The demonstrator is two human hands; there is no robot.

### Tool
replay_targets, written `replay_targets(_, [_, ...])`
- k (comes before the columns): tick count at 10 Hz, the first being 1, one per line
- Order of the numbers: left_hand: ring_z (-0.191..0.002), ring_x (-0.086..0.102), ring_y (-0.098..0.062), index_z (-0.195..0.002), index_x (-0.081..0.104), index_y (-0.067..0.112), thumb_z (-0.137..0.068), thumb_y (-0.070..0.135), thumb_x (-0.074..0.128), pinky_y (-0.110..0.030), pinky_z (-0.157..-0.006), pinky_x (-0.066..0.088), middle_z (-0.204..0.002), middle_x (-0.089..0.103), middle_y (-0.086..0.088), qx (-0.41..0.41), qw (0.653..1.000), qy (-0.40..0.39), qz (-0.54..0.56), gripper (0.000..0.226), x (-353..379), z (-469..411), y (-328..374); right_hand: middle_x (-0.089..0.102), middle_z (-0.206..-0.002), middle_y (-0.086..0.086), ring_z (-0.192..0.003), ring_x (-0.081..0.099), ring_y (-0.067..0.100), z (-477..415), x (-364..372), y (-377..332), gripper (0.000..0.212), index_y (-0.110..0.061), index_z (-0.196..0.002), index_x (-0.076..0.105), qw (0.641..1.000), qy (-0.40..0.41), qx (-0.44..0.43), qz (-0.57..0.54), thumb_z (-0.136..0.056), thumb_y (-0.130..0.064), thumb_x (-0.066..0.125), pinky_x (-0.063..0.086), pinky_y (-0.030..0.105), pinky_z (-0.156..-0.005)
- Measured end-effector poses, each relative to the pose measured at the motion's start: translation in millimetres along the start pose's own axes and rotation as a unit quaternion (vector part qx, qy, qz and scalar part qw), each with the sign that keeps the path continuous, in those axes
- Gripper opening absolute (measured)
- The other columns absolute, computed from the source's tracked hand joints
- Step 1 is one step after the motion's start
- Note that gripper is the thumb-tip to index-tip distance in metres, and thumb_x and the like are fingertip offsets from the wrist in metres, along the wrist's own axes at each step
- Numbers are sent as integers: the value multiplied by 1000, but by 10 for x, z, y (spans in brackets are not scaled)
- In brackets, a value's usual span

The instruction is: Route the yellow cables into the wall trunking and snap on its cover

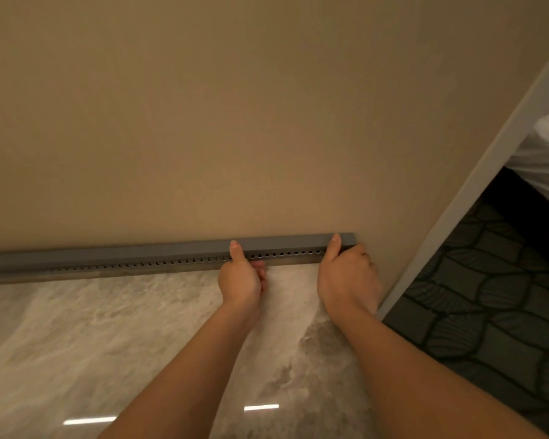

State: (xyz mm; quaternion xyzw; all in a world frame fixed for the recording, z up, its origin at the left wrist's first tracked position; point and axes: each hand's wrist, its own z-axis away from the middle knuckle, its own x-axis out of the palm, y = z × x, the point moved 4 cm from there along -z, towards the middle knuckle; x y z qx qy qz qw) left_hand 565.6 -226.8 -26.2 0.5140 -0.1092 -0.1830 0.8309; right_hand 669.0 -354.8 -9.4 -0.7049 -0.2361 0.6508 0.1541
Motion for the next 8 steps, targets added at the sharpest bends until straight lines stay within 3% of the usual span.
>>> replay_targets(3, [-38,42,-19,-65,56,3,-99,49,22,-25,-42,33,-52,50,-8,24,1000,-10,12,67,18,-13,-6,63,-106,20,-97,57,35,-40,-11,20,62,-3,-107,52,998,0,35,-52,-95,-52,18,43,39,-75])
replay_targets(5, [-25,43,-13,-71,58,-2,-98,53,20,-13,-30,31,-41,53,-7,4,997,-72,12,71,-54,72,22,65,-99,17,-88,59,33,-64,35,85,62,-6,-101,55,995,-9,50,-87,-95,-54,17,36,34,-65])
replay_targets(6, [-29,47,-15,-74,63,1,-98,53,18,-14,-34,34,-44,57,-6,3,992,-119,-45,72,-177,269,-10,65,-97,16,-80,57,31,-56,36,92,62,-6,-97,57,993,-18,55,-102,-95,-55,18,35,33,-65])
replay_targets(7, [-40,55,-18,-80,66,3,-100,47,19,-17,-40,41,-57,65,-8,16,982,-142,-119,67,-458,480,-46,65,-103,18,-90,59,34,-39,30,128,60,-5,-102,57,985,-28,69,-153,-95,-54,23,39,35,-71])
replay_targets(8, [-68,64,-20,-99,64,7,-100,45,21,-25,-59,50,-86,70,-7,56,971,-125,-197,58,-784,707,96,62,-111,16,-100,57,33,25,-59,157,50,-7,-114,54,951,-88,86,-285,-97,-48,31,42,36,-82])
